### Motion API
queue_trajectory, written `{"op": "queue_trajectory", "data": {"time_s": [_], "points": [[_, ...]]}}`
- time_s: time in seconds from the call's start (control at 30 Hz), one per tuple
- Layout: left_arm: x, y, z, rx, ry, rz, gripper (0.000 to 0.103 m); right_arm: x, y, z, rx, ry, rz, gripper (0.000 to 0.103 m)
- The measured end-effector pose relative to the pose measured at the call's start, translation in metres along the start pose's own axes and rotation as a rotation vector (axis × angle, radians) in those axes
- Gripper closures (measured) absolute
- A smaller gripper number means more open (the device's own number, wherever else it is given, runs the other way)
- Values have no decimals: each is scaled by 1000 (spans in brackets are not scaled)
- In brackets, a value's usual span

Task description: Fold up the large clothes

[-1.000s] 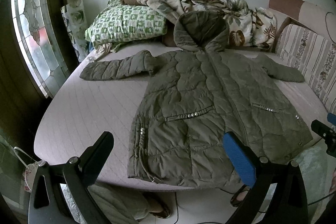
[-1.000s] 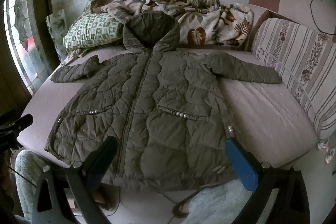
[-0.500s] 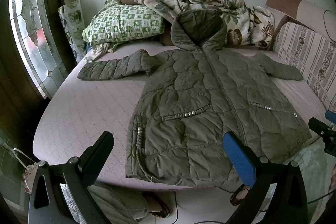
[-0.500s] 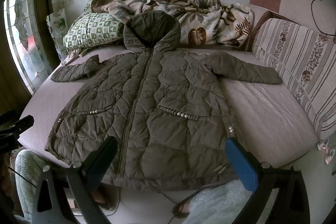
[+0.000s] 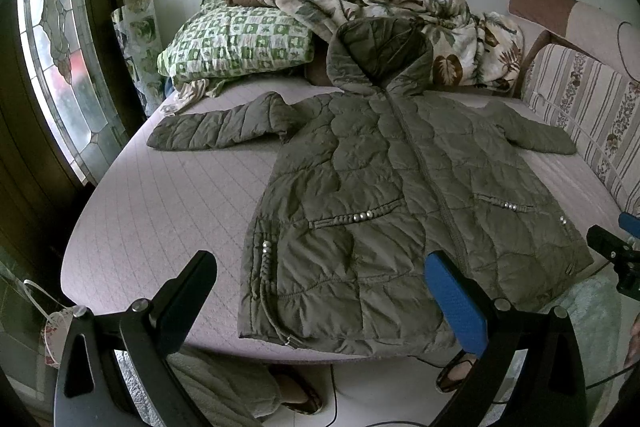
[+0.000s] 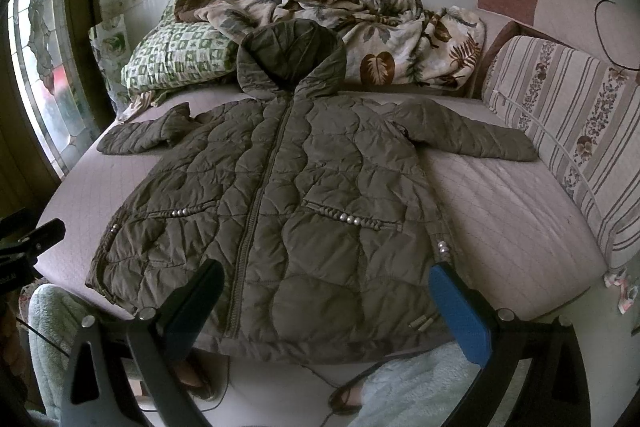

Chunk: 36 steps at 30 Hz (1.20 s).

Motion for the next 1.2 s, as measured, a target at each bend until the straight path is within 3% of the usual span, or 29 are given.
{"op": "queue_trajectory", "data": {"time_s": [0.33, 0.87, 1.2], "points": [[-23, -9, 13, -34, -39, -46, 0, -8, -10, 7, -9, 4, -28, 0], [-99, -27, 50, -42, -132, -197, 0, -40, -33, 44, -48, -16, -103, 0], [-133, -45, 80, -48, -182, -236, 0, -60, -47, 73, -74, -25, -151, 0]]}}
Point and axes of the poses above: each gripper's, at about its wrist camera, not at the fingertips, and z roughly the way its jaws point, x to its right, y to its underside, the point moved 4 cm from there along z, roughly the way its jaws point, and after that the axes turned 6 degrees about -z, right-handed, at the moved point
